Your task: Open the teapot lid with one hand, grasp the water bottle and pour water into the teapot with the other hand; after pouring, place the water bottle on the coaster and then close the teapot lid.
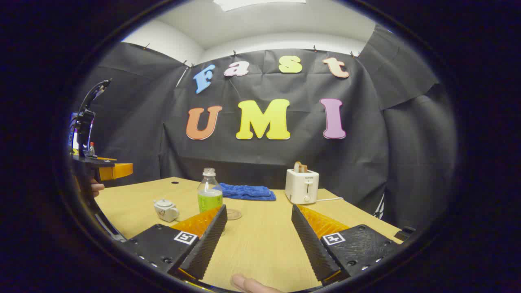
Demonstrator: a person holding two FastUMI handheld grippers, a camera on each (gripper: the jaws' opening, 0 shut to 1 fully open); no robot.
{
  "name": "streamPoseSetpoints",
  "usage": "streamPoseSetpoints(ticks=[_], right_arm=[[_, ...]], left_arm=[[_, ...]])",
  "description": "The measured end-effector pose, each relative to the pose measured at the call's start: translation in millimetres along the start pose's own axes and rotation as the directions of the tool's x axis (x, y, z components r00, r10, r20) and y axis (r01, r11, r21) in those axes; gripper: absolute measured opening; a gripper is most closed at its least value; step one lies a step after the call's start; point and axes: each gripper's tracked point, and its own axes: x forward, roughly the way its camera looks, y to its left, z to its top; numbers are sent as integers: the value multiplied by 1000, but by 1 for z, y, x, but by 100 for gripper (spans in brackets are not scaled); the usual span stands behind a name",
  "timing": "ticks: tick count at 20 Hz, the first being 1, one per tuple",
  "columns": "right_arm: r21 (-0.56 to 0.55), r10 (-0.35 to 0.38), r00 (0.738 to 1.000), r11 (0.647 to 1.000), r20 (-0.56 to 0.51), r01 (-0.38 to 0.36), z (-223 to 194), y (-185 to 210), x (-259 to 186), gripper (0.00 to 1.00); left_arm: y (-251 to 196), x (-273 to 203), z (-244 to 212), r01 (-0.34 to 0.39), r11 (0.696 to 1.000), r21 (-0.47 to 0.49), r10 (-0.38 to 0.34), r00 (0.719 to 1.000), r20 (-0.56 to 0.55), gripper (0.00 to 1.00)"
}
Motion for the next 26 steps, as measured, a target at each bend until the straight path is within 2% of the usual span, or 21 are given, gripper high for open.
streamPoseSetpoints(ticks=[1, 4, 17, 20, 26], right_arm=[[13, -11, 1000, 1000, 8, 11, 3, -5, 0, 94], [15, -32, 999, 999, 23, 31, 9, -14, 0, 96], [28, 8, 1000, 1000, -18, -7, -8, -9, 13, 96], [29, 6, 1000, 1000, -28, -6, -13, -10, 19, 96], [31, 2, 999, 1000, -44, -1, -22, -14, 25, 95]], left_arm=[[-2, 0, 0, 2, 1000, 7, -2, 1000, 1, 98], [-7, -2, 3, 16, 999, 36, -16, 1000, 17, 98], [-27, 5, -20, 85, 995, 50, -82, 996, -44, 98], [-28, 20, -34, 101, 994, 49, -98, 993, -57, 98], [-34, 62, -53, 151, 988, -22, -152, 984, -92, 98]])
